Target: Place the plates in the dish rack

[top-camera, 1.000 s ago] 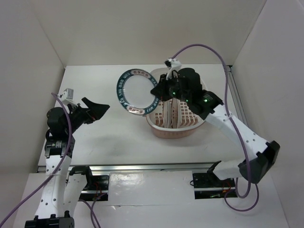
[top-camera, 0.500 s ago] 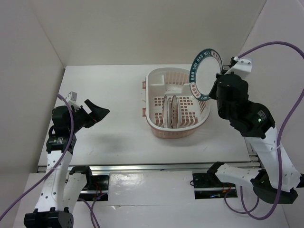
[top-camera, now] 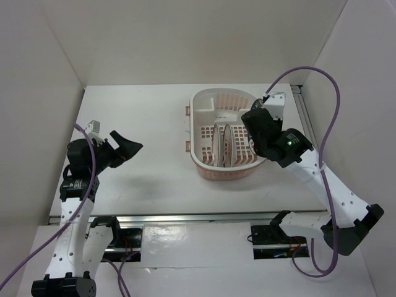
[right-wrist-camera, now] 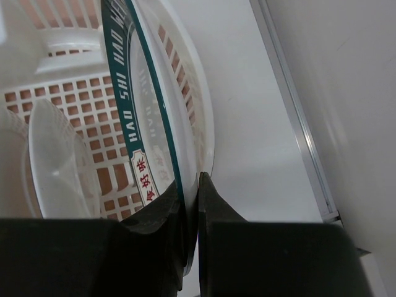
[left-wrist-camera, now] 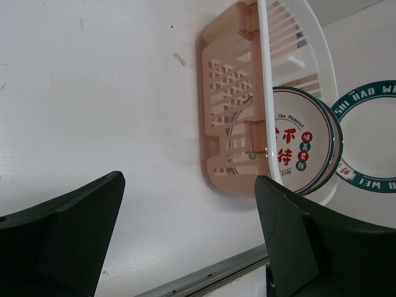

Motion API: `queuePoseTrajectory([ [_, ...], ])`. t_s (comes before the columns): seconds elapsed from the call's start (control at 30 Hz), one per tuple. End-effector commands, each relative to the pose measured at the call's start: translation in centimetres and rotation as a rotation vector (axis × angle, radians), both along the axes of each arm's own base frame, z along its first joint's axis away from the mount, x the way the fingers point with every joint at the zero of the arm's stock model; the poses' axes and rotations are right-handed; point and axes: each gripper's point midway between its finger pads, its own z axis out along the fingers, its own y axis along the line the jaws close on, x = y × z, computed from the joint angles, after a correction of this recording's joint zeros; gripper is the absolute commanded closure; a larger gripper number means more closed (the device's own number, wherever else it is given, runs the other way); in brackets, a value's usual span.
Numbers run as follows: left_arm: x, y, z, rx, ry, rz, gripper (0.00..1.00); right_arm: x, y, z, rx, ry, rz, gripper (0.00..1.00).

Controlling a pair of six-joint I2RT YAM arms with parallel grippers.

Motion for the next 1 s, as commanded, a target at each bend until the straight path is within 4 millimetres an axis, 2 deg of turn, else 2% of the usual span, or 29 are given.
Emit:
queuePoseTrajectory([
  [0.0, 0.0, 0.0, 0.8, 0.028, -0.050, -0.014, 0.00, 1.1, 0.7, 0.7, 0.073, -0.087, -0.027, 1.00],
  [0.1, 0.0, 0.0, 0.8, 0.028, -0.050, -0.014, 0.00, 1.3, 1.3, -1.5, 0.069, -0.043, -0.010, 1.00],
  [0.37, 0.0, 0.0, 0.8, 0.028, -0.050, -0.014, 0.00, 1.6, 2.4, -4.6, 0.072, 0.009, 0.015, 1.00],
  [0.97, -0.1, 0.2, 0.8, 0.038, -0.044, -0.009, 0.00, 1.6, 2.6, -8.2, 0.060, 0.059, 0.006, 1.00],
])
